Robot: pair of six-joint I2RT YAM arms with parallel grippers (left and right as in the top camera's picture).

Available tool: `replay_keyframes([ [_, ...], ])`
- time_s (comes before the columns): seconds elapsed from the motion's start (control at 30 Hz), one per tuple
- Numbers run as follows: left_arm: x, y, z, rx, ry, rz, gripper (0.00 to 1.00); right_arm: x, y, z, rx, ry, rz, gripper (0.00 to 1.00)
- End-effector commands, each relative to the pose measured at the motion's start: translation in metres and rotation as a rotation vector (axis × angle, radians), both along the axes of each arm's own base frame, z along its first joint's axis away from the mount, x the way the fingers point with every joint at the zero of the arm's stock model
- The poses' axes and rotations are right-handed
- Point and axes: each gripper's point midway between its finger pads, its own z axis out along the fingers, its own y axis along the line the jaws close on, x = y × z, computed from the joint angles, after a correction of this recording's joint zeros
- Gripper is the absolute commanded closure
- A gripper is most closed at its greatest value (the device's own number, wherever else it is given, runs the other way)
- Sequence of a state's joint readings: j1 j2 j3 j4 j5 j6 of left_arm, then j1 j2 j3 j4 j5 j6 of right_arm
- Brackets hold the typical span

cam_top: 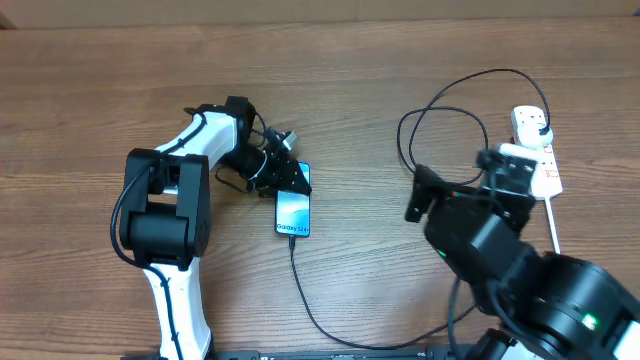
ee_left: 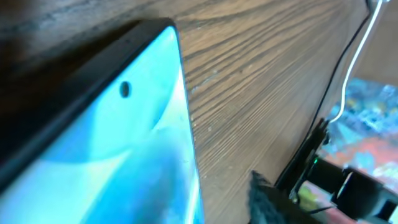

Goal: Plug charger to phone and switch on socket
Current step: 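Lower the phone onto the table with the left gripper, then position the right gripper over the power strip's switch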

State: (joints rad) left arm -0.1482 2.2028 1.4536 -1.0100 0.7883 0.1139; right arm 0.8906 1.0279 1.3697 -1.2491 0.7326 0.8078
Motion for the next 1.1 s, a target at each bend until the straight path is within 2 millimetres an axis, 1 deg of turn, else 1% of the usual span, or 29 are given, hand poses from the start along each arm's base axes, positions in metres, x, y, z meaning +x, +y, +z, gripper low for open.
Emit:
replay_keyframes([
  [0.0, -0.006, 0.04, -0.042, 0.281, 0.024, -0.016, 0.36, 0.008, 0.01, -0.007, -0.015, 0.021, -0.001, 0.0],
  [0.1, -0.008, 0.042, -0.042, 0.293, 0.035, -0.015, 0.34, 0.012, 0.019, -0.015, 0.007, 0.046, -0.011, 0.0],
  [0.23, -0.009, 0.042, -0.042, 0.294, 0.041, -0.017, 0.31, 0.014, 0.022, -0.019, 0.189, 0.049, -0.151, 0.0],
  [0.33, -0.009, 0.042, -0.042, 0.294, 0.04, -0.016, 0.29, 0.015, 0.024, -0.016, 0.261, 0.037, -0.193, 0.0],
  [0.5, -0.008, 0.042, -0.042, 0.295, 0.036, -0.016, 0.26, 0.015, 0.023, -0.019, 0.238, 0.047, -0.191, 0.0],
  [0.63, -0.008, 0.048, -0.045, 0.331, 0.028, -0.022, 0.25, 0.013, 0.02, -0.025, 0.205, 0.066, -0.195, 0.0],
  [0.73, -0.007, 0.053, -0.048, 0.371, 0.034, -0.009, 0.19, 0.013, 0.02, -0.026, 0.198, 0.071, -0.196, 0.0],
  [0.83, -0.007, 0.057, -0.049, 0.395, 0.031, -0.014, 0.16, 0.012, 0.019, -0.027, 0.192, 0.075, -0.197, 0.0],
  [0.97, -0.007, 0.057, -0.049, 0.396, 0.03, -0.014, 0.11, 0.012, 0.019, -0.027, 0.192, 0.075, -0.196, 0.0],
  [1.0, -0.007, 0.059, -0.05, 0.406, 0.028, -0.015, 0.08, 0.012, 0.019, -0.027, 0.192, 0.075, -0.196, 0.0],
  [1.07, -0.007, 0.062, -0.051, 0.424, 0.025, -0.019, 0.06, 0.012, 0.019, -0.027, 0.191, 0.075, -0.196, 0.0],
])
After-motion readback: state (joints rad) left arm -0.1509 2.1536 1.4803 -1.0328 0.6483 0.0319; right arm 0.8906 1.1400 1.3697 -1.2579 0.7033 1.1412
